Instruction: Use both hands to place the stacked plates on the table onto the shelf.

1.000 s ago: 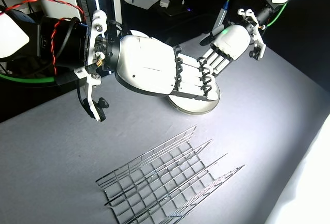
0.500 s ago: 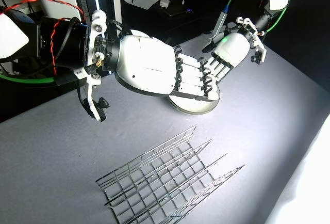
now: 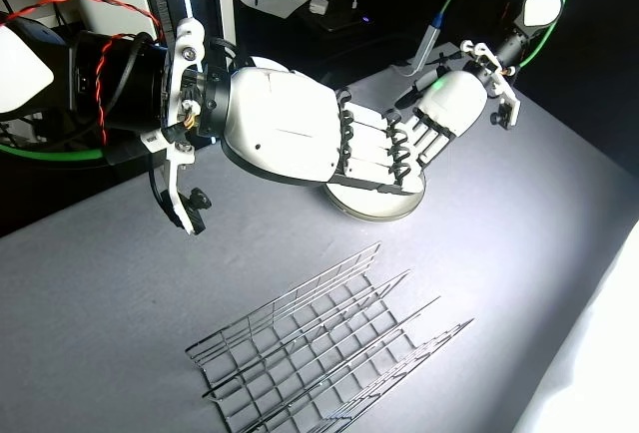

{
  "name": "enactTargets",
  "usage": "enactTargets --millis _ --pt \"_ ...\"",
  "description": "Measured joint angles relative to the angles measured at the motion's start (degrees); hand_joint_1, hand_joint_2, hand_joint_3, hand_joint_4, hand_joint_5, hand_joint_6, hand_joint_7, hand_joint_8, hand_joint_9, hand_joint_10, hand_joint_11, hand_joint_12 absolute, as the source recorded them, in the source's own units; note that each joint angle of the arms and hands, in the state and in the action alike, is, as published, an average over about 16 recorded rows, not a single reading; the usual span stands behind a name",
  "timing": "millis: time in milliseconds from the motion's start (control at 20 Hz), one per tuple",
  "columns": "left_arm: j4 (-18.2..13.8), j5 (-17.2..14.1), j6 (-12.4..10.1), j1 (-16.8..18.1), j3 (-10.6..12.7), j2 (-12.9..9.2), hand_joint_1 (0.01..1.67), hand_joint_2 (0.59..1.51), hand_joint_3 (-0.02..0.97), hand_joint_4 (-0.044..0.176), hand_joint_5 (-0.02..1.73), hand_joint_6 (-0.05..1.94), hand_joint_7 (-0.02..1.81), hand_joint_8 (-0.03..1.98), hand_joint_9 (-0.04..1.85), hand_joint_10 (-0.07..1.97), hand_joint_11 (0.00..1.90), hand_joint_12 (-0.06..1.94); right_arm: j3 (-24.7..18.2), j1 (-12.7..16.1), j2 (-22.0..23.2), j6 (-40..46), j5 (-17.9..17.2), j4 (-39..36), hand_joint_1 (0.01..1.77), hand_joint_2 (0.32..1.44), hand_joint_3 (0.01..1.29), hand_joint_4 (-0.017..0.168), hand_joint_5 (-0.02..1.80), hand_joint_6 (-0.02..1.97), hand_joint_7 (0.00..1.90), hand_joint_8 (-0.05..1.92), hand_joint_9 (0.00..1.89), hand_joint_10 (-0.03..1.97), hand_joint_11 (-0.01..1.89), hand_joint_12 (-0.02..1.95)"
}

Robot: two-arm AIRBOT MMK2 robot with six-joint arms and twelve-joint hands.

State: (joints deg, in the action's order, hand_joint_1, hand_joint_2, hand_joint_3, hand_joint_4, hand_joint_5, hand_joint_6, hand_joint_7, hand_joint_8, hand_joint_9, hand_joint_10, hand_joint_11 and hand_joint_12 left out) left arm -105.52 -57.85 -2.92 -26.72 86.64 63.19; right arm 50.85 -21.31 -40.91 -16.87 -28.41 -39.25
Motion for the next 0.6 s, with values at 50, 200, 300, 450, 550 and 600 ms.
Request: enactTargets --millis 50,200,300,450,550,600 --pt "0.1 0.0 0.1 -0.2 0.1 0.1 0.01 1.154 0.016 -0.007 -0.01 -0.02 0.00 -0.01 0.02 0.01 0.02 -0.01 0.1 -0.3 0.0 0.0 -0.4 -0.2 0.01 1.23 0.03 -0.003 0.01 0.02 0.02 0.01 0.02 0.01 0.02 -0.01" --pt "0.6 0.3 0.3 -0.8 0.1 0.6 0.01 1.153 0.016 -0.008 -0.01 -0.02 -0.01 -0.01 0.01 0.01 0.02 -0.01 0.8 -1.4 -0.3 -0.1 -1.9 -0.9 0.01 1.23 0.03 -0.003 0.01 0.02 0.02 0.01 0.02 0.01 0.02 -0.01" --pt "1.3 0.7 0.4 -1.1 0.0 1.1 0.01 1.153 0.016 -0.008 -0.01 -0.03 -0.01 -0.02 0.01 0.01 0.02 0.00 1.7 -2.3 -0.6 -0.1 -3.6 -1.9 0.01 1.23 0.03 -0.003 0.01 0.02 0.02 0.01 0.02 0.01 0.02 -0.01" --pt "2.6 1.5 0.4 -1.5 -0.2 2.1 0.01 1.151 0.016 -0.008 -0.01 -0.03 -0.01 -0.02 0.01 0.01 0.02 0.00 3.7 -3.8 -1.2 -0.1 -7.4 -4.0 0.01 1.23 0.03 -0.003 0.01 0.02 0.02 0.01 0.02 0.01 0.02 -0.01" --pt "3.3 2.1 0.5 -1.6 -0.3 3.0 0.01 1.150 0.016 -0.008 -0.01 -0.03 -0.01 -0.02 0.01 0.01 0.02 0.00 5.3 -4.8 -1.7 -0.1 -10.5 -5.7 0.01 1.23 0.03 -0.002 0.01 0.02 0.02 0.01 0.02 0.01 0.02 -0.01" --pt "3.7 2.4 0.5 -1.6 -0.3 3.5 0.01 1.149 0.016 -0.007 -0.01 -0.03 -0.01 -0.02 0.01 0.01 0.02 0.01 6.1 -5.3 -2.0 -0.1 -12.3 -6.6 0.01 1.23 0.03 -0.002 0.01 0.02 0.02 0.01 0.02 0.01 0.02 -0.01"
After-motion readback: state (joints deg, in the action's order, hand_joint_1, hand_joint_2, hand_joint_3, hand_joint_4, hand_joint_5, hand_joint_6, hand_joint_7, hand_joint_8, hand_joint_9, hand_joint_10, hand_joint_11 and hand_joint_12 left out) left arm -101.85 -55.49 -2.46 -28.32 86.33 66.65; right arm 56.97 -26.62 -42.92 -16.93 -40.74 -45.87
